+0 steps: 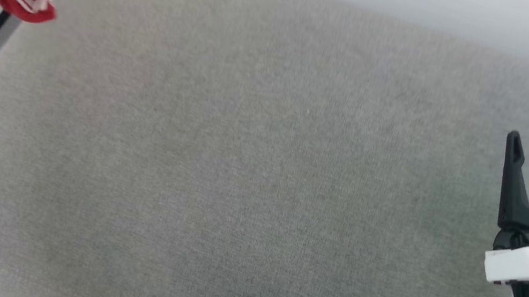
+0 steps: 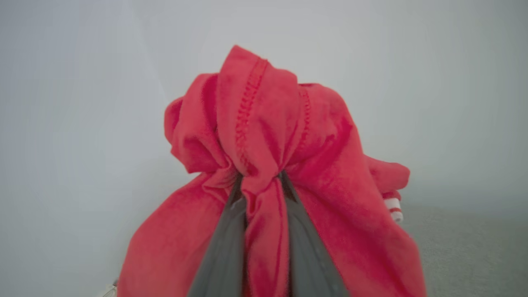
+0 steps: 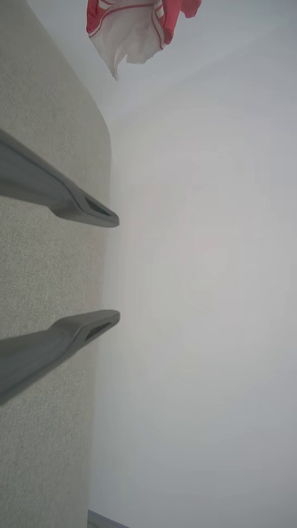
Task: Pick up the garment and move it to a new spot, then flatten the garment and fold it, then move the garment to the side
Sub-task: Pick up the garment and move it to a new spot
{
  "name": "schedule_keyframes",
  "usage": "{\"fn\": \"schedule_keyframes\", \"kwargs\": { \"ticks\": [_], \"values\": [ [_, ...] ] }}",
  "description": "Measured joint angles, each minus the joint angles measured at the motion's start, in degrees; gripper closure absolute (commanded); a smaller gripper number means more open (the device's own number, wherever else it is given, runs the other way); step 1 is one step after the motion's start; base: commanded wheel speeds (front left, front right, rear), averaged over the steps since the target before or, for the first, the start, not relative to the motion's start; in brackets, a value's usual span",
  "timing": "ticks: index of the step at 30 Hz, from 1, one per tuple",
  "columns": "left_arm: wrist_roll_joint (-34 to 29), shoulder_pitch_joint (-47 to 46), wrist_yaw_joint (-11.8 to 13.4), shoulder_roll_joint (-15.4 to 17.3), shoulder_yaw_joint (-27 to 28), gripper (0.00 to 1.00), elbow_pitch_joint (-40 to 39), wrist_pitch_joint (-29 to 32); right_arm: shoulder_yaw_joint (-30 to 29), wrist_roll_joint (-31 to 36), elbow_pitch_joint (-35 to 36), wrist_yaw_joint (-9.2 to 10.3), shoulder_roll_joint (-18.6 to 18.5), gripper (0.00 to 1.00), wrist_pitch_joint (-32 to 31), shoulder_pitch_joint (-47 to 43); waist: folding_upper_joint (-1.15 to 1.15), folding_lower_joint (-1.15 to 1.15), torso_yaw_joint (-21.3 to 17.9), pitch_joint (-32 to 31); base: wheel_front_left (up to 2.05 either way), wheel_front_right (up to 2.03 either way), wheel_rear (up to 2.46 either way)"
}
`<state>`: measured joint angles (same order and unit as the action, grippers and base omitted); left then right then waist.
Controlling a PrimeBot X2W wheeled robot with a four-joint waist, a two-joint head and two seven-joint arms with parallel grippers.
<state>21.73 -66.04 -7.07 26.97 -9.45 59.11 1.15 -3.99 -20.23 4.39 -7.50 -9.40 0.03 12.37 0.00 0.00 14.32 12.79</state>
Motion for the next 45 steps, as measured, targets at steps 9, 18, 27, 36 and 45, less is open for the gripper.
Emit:
{"fn": "schedule_keyframes", "kwargs": {
  "ticks": [9,18,27,36,45],
  "values": [
    [1.5,6.2,-0.2,2.0,-2.4,1.0,-17.7,8.5,-1.9,-0.5,-0.8,0.0,1.6,0.0,1.4,-2.5,0.0,0.0,-0.6,-5.3,0.0,0.0,0.0],
    [4.2,18.8,3.8,3.5,-2.3,1.0,-44.0,21.1,-3.8,-1.0,-0.9,0.0,2.4,0.0,2.5,-3.0,0.0,0.0,-6.1,-6.1,0.0,0.0,0.0],
    [6.1,26.8,6.7,2.2,-6.2,1.0,-65.0,31.4,-5.9,-0.6,-0.5,0.0,3.7,0.0,3.7,-3.6,0.0,0.0,-14.5,-4.8,0.0,0.0,0.0],
    [6.4,29.7,7.1,-1.7,-14.3,1.0,-71.6,37.7,-5.0,-1.2,-1.6,0.0,4.4,0.0,5.5,-3.5,0.0,0.0,-22.8,-2.6,0.0,0.0,0.0],
    [7.9,35.7,5.3,-4.7,-20.4,1.0,-61.9,38.1,-2.2,-2.4,-4.9,0.0,5.3,0.0,8.0,-3.2,0.0,0.0,-28.0,0.3,0.0,0.0,0.0]
  ]
}}
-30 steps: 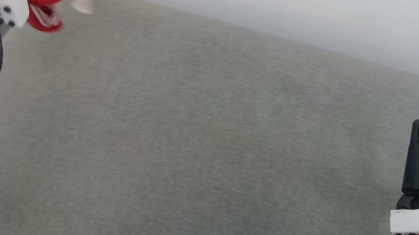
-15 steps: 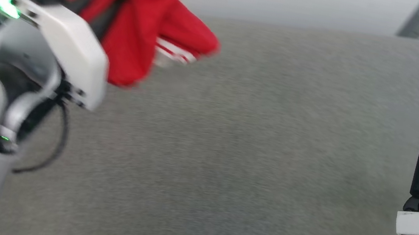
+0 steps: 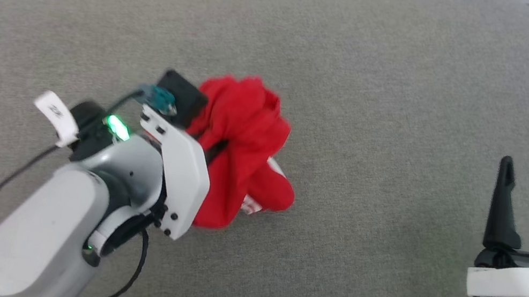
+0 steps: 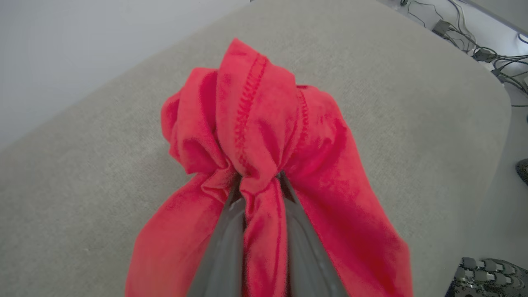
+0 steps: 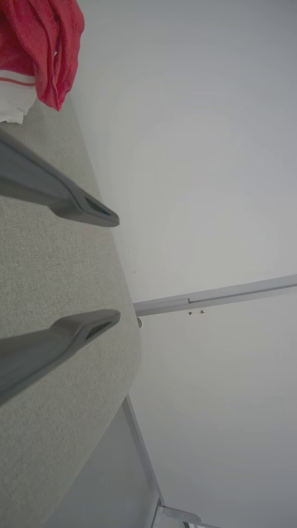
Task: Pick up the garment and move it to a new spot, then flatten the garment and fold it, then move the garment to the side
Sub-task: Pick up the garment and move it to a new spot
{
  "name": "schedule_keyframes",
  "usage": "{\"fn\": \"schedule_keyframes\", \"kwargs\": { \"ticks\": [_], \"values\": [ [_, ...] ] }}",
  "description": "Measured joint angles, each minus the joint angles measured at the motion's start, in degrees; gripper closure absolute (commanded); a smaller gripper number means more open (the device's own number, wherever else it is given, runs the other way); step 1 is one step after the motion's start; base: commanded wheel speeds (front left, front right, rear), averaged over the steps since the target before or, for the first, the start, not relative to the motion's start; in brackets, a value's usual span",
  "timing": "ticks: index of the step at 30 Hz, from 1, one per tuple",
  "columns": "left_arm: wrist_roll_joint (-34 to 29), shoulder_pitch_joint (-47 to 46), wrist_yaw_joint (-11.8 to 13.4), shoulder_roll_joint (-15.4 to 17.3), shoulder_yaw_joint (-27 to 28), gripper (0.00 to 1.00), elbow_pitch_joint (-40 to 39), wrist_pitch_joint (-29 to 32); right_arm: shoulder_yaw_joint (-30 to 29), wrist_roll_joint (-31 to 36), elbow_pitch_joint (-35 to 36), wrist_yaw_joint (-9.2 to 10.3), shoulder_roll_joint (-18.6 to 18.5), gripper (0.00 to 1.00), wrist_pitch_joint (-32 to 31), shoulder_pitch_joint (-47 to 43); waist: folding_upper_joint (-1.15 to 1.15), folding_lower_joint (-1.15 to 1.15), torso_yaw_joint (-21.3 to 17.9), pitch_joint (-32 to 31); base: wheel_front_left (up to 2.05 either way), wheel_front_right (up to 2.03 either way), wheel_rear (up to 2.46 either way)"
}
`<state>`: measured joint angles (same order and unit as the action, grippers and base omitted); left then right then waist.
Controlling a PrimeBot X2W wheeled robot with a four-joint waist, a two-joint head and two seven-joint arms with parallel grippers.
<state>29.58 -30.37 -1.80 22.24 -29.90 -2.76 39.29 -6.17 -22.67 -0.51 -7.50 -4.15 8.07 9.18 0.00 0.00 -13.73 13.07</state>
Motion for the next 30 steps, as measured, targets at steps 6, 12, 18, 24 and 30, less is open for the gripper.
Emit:
{"fn": "schedule_keyframes", "kwargs": {
  "ticks": [6,12,18,24,30],
  "values": [
    [0.1,0.4,-1.4,-1.3,-2.6,1.0,11.0,-1.0,1.6,-0.5,-2.1,0.0,0.2,0.0,1.0,1.0,0.0,0.0,-0.7,0.9,0.0,0.0,0.0],
    [0.1,-0.6,-3.2,-3.4,-5.1,1.0,20.3,-2.6,2.7,-0.8,-3.4,0.0,-0.1,0.0,1.3,2.0,0.0,0.0,0.0,0.4,0.0,0.0,0.0],
    [1.6,-2.1,-4.2,-5.0,-4.8,0.0,23.4,-7.5,3.5,-0.9,-3.8,0.0,-0.8,0.0,1.3,2.1,0.0,0.0,1.7,-0.8,0.0,0.0,0.0],
    [2.2,-2.3,-4.7,-3.4,-2.6,0.0,20.7,-15.0,3.8,-1.2,-3.7,0.0,-2.1,0.0,0.9,2.0,0.0,0.0,4.3,-2.7,0.0,0.0,0.0],
    [2.8,-0.8,-4.7,-1.5,1.1,0.0,17.6,-24.8,4.2,-1.8,-3.7,0.0,-3.7,0.0,0.0,1.3,0.0,0.0,7.1,-5.1,0.0,0.0,0.0]
  ]
}}
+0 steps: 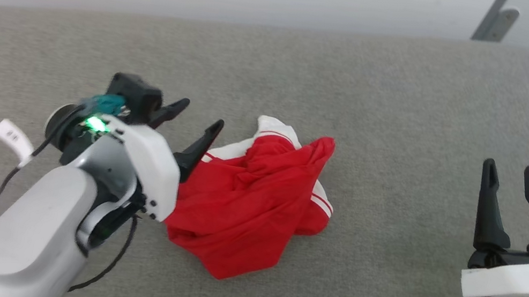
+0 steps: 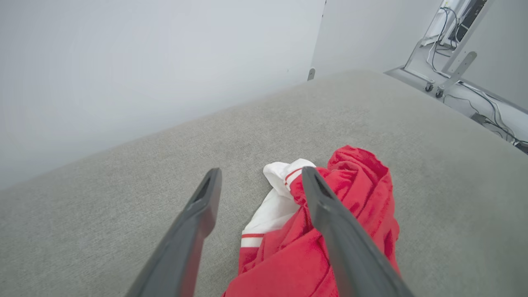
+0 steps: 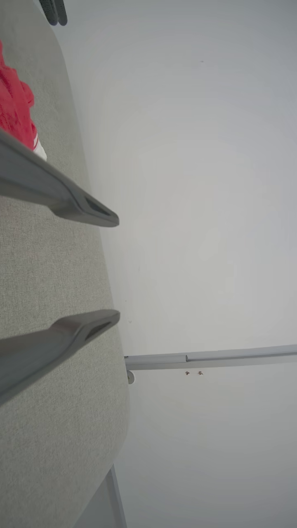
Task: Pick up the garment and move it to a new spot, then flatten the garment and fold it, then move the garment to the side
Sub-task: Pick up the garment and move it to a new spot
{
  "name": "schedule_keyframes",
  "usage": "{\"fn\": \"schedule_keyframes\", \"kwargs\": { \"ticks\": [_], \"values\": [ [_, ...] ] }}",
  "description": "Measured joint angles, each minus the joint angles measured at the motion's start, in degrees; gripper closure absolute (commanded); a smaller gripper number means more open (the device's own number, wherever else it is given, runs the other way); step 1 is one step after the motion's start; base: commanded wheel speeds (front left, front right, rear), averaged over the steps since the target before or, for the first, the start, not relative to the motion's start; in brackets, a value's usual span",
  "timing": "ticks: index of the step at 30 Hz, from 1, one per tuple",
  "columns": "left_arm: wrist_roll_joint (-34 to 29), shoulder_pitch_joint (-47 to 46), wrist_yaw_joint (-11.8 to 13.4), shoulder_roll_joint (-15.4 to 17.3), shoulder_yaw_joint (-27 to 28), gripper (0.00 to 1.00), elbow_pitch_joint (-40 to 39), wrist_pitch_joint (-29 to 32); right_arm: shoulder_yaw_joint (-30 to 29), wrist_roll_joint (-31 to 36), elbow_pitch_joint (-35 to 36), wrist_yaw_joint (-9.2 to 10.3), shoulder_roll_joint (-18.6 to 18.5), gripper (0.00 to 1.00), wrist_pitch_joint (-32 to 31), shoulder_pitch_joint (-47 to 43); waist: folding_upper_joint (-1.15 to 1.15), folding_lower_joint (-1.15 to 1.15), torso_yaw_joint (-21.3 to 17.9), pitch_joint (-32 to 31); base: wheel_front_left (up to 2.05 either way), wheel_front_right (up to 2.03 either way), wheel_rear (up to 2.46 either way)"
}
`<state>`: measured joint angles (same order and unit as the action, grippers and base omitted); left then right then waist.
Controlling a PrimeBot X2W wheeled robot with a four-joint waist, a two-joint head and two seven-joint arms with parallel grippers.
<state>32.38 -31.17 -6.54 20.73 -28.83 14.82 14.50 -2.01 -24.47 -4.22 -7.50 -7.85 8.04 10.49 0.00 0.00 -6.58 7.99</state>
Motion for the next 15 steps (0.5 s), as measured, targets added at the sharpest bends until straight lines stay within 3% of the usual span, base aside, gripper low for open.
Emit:
{"fn": "schedule_keyframes", "kwargs": {
  "ticks": [8,15],
  "values": [
    [-1.0,5.6,1.4,2.4,4.0,0.0,-2.5,-13.4,-0.3,1.5,-1.4,0.0,-2.1,0.0,0.0,-1.8,0.0,0.0,3.2,-3.7,0.0,0.0,0.0],
    [-0.3,12.0,3.9,3.6,7.5,0.0,-4.0,-20.4,-0.9,1.9,-3.2,0.0,-3.2,0.0,-0.2,-3.3,0.0,0.0,5.9,-6.3,0.0,0.0,0.0]
  ]
}}
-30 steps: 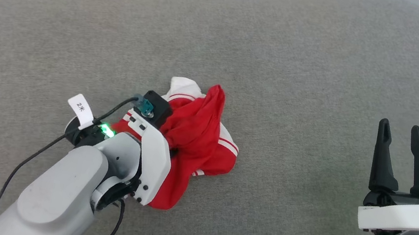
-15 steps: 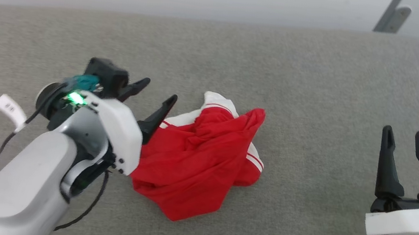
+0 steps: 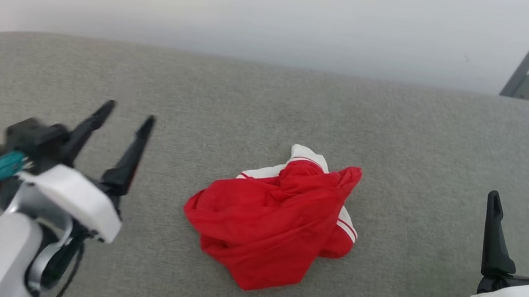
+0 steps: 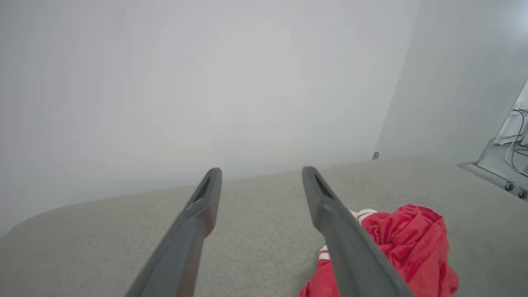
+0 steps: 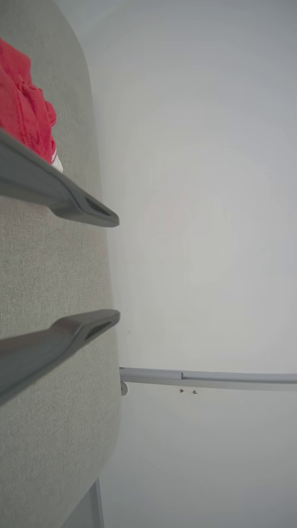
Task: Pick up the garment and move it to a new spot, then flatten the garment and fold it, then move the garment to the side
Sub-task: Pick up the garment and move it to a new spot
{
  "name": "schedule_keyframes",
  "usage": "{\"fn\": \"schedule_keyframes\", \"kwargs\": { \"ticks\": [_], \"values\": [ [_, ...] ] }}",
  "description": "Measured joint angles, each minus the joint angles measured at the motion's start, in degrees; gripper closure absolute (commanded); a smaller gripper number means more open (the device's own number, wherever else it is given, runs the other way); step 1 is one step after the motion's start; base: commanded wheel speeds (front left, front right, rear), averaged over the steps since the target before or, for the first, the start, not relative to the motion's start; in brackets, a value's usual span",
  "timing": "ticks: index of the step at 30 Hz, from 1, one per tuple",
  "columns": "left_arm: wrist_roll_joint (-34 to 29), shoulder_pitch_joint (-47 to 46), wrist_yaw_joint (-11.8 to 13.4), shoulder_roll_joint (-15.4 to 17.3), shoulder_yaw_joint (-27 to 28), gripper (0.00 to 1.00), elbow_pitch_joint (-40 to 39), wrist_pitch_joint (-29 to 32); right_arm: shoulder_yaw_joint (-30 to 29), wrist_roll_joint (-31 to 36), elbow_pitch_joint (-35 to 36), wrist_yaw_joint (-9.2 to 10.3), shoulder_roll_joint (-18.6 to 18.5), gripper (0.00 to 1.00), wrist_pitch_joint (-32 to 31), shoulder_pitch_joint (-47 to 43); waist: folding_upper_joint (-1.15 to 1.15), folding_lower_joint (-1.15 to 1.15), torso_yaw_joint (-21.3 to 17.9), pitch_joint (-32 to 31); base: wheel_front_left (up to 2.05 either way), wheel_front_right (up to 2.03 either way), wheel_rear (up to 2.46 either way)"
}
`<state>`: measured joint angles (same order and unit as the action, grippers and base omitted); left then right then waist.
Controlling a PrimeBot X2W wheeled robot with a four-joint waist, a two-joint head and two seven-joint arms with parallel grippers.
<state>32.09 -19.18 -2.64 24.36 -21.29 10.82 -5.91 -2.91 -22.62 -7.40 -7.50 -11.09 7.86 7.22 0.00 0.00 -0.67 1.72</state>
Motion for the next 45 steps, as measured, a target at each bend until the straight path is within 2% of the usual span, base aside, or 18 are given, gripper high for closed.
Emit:
{"fn": "schedule_keyframes", "kwargs": {
  "ticks": [10,19,26,45],
  "values": [
    [0.7,8.6,3.6,1.8,4.3,0.0,-2.9,-6.0,-0.7,-0.2,-0.3,0.0,0.2,0.0,-0.4,-1.3,0.0,0.0,2.9,-1.7,0.0,0.0,0.0],
    [0.8,15.3,5.4,0.9,7.3,0.0,-4.0,-8.5,-0.7,-0.7,-0.4,0.0,0.8,0.0,-0.2,-2.3,0.0,0.0,4.4,-2.4,0.0,0.0,0.0],
    [0.6,17.8,4.7,-1.0,9.5,0.0,-3.9,-9.0,-0.7,-1.1,-0.4,0.0,1.6,0.0,0.3,-3.2,0.0,0.0,4.9,-2.7,0.0,0.0,0.0],
    [-6.3,22.1,0.4,-7.7,18.4,0.0,-4.1,-9.0,0.3,0.3,-1.5,0.0,2.4,0.0,3.0,-4.9,0.0,0.0,4.7,-3.1,0.0,0.0,0.0]
  ]
}}
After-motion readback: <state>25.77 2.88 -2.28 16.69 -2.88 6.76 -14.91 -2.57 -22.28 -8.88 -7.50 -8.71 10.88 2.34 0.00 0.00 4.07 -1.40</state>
